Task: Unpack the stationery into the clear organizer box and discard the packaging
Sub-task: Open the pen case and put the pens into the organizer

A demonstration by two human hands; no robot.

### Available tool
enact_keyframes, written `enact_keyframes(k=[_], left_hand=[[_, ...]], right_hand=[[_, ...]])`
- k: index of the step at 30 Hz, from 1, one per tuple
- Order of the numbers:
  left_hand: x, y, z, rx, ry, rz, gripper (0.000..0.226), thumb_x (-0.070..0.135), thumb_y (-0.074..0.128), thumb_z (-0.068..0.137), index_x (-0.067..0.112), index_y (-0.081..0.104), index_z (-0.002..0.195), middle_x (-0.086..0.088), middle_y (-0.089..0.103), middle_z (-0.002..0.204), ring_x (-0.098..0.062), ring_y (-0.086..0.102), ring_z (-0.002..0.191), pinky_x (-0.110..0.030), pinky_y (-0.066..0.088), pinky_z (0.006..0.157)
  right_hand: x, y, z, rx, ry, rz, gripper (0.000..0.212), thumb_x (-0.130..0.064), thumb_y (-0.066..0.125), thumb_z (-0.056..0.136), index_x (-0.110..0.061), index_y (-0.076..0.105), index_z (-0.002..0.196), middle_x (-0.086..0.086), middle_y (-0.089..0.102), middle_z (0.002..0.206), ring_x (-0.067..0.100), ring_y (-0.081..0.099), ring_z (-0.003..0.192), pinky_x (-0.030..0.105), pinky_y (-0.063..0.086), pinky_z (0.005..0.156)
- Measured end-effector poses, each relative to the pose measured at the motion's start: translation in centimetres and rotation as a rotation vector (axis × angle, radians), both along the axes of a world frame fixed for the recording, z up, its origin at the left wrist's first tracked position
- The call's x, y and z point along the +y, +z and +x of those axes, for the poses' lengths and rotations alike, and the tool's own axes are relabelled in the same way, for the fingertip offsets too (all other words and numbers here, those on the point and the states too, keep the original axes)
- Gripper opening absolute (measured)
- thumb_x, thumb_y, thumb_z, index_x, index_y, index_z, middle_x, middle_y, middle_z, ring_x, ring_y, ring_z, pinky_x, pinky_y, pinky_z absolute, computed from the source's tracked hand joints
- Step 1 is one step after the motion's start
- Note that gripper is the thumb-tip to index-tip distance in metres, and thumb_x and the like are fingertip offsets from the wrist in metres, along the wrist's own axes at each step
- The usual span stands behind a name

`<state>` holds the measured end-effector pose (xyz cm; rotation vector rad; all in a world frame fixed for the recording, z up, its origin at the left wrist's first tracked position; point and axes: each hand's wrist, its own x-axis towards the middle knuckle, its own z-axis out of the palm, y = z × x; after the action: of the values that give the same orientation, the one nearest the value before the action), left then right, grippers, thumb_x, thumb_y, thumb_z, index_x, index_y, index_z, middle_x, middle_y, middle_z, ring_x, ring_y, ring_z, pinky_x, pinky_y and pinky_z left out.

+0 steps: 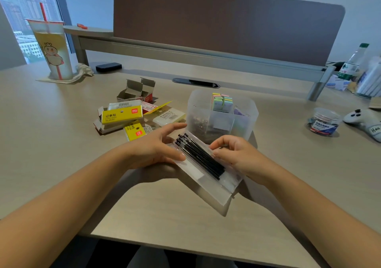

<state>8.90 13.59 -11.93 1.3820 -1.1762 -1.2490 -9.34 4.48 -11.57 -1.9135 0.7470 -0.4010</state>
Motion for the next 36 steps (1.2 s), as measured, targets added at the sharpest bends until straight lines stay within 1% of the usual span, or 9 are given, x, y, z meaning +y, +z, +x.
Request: enact_keyframes(k=[3, 7, 10, 15, 17, 22, 24, 28, 36], left_hand=[[0.2, 0.1, -0.5, -0.085, -0.060, -0.041, 0.074, -0.006, 0.065, 0.072, 0.038, 0.036, 0.124, 0.007, 0.049, 0.111, -0.007, 0.057, 0.093, -0.013, 0.054, 0.068], [0.4, 0.0, 0.0, -0.031, -0.107, 0.005, 0.065, 0.006, 0.068, 0.059, 0.037, 0.047, 0.112, -0.009, 0.054, 0.118, -0.020, 0.061, 0.098, -0.029, 0.056, 0.078], [0.2, -0.5, 0.5, -0.072, -0.110, 0.015, 0.068, 0.012, 0.075, 0.052, 0.038, 0.051, 0.110, -0.010, 0.057, 0.117, -0.024, 0.062, 0.102, -0.035, 0.056, 0.082], [0.0, -0.7, 0.5, -0.115, -0.062, 0.011, 0.066, 0.013, 0.071, 0.054, 0.040, 0.050, 0.110, -0.007, 0.056, 0.117, -0.017, 0.061, 0.092, -0.018, 0.052, 0.058], [-0.1, -0.6, 0.5, -0.119, -0.050, 0.009, 0.069, 0.014, 0.070, 0.055, 0.037, 0.047, 0.115, -0.006, 0.056, 0.115, -0.014, 0.060, 0.082, -0.015, 0.048, 0.051], [0.1, -0.6, 0.2, -0.154, -0.011, -0.007, 0.080, 0.012, 0.076, 0.059, 0.029, 0.040, 0.129, -0.004, 0.058, 0.110, -0.015, 0.056, 0.078, -0.014, 0.046, 0.049], [0.2, -0.7, 0.0, -0.148, 0.016, -0.027, 0.083, 0.010, 0.077, 0.061, 0.026, 0.038, 0.132, -0.003, 0.059, 0.110, -0.014, 0.057, 0.083, -0.014, 0.048, 0.055], [0.4, -0.7, -0.3, -0.202, 0.070, -0.046, 0.089, 0.014, 0.078, 0.058, 0.026, 0.034, 0.134, -0.003, 0.058, 0.119, -0.017, 0.058, 0.107, -0.030, 0.050, 0.091], [0.3, -0.7, -0.6, -0.258, 0.063, -0.040, 0.082, 0.007, 0.073, 0.068, 0.021, 0.031, 0.137, -0.003, 0.054, 0.118, -0.018, 0.057, 0.107, -0.026, 0.048, 0.091]], right_hand=[[-0.2, 0.1, 0.2, 0.017, 0.032, -0.101, 0.021, -0.008, 0.047, 0.090, -0.024, 0.053, 0.077, -0.002, 0.056, 0.077, 0.006, 0.052, 0.071, 0.013, 0.044, 0.065], [-0.9, -0.2, 0.2, -0.008, 0.090, -0.147, 0.025, -0.004, 0.048, 0.089, -0.025, 0.054, 0.077, -0.005, 0.057, 0.076, 0.003, 0.054, 0.069, 0.008, 0.045, 0.065], [-1.3, -0.4, 0.1, -0.032, 0.083, -0.194, 0.027, -0.002, 0.050, 0.087, -0.025, 0.056, 0.074, -0.008, 0.058, 0.075, -0.001, 0.056, 0.067, 0.010, 0.046, 0.068], [-0.7, -0.6, -0.1, -0.108, -0.084, -0.544, 0.008, -0.011, 0.065, 0.078, -0.015, 0.060, 0.083, -0.008, 0.055, 0.078, -0.002, 0.052, 0.074, 0.003, 0.040, 0.069], [-0.1, -0.1, -0.3, -0.132, -0.062, -0.690, 0.017, -0.021, 0.068, 0.072, -0.009, 0.063, 0.084, -0.008, 0.053, 0.079, -0.008, 0.051, 0.076, 0.002, 0.037, 0.070], [1.2, 0.4, -0.3, 0.138, 0.024, -0.795, 0.023, -0.022, 0.067, 0.076, -0.010, 0.063, 0.095, -0.001, 0.058, 0.089, 0.010, 0.045, 0.078, 0.022, 0.039, 0.073], [1.3, 0.3, -0.1, 0.197, 0.013, -0.846, 0.023, -0.023, 0.062, 0.079, -0.011, 0.062, 0.099, 0.004, 0.062, 0.097, 0.014, 0.048, 0.085, 0.028, 0.041, 0.078], [1.1, 0.2, 0.3, 0.282, -0.021, -0.902, 0.028, -0.027, 0.055, 0.086, -0.012, 0.058, 0.110, 0.006, 0.062, 0.110, 0.019, 0.052, 0.101, 0.025, 0.039, 0.083], [0.7, 0.8, 0.8, 0.375, 0.070, -0.817, 0.032, -0.022, 0.053, 0.088, -0.013, 0.053, 0.118, 0.005, 0.056, 0.120, 0.019, 0.049, 0.109, 0.023, 0.036, 0.088]])
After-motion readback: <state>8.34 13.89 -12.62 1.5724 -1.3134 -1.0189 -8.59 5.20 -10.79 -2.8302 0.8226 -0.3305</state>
